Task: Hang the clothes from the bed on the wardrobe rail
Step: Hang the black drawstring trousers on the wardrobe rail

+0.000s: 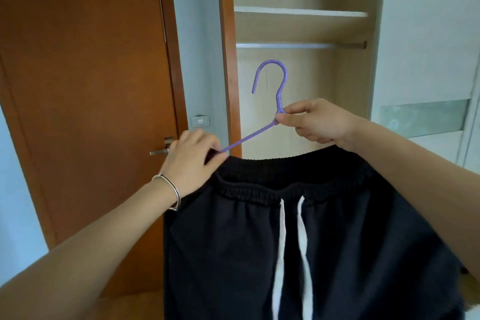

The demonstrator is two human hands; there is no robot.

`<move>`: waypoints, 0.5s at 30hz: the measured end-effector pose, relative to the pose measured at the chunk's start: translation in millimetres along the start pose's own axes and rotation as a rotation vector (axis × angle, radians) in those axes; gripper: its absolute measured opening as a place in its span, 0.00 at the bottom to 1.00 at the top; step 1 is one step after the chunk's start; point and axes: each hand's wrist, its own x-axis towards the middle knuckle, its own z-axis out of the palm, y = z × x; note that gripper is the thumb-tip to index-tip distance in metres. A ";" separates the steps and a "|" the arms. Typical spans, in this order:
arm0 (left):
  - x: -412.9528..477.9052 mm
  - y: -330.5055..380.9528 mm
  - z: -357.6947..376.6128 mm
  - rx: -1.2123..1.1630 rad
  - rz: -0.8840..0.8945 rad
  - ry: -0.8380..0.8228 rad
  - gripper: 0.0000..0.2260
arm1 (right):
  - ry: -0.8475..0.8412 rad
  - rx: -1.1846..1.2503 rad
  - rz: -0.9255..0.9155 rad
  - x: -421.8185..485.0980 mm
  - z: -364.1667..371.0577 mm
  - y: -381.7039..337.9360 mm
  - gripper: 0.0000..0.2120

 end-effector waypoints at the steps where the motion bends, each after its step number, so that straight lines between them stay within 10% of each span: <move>1: 12.2 -9.1 12.0 -0.107 -0.141 -0.029 0.22 | 0.018 -0.004 0.003 12.6 -1.1 6.8 0.10; 15: 229.7 -26.1 189.5 -0.654 0.056 -0.033 0.23 | 0.430 -0.246 0.150 160.8 -24.2 77.9 0.09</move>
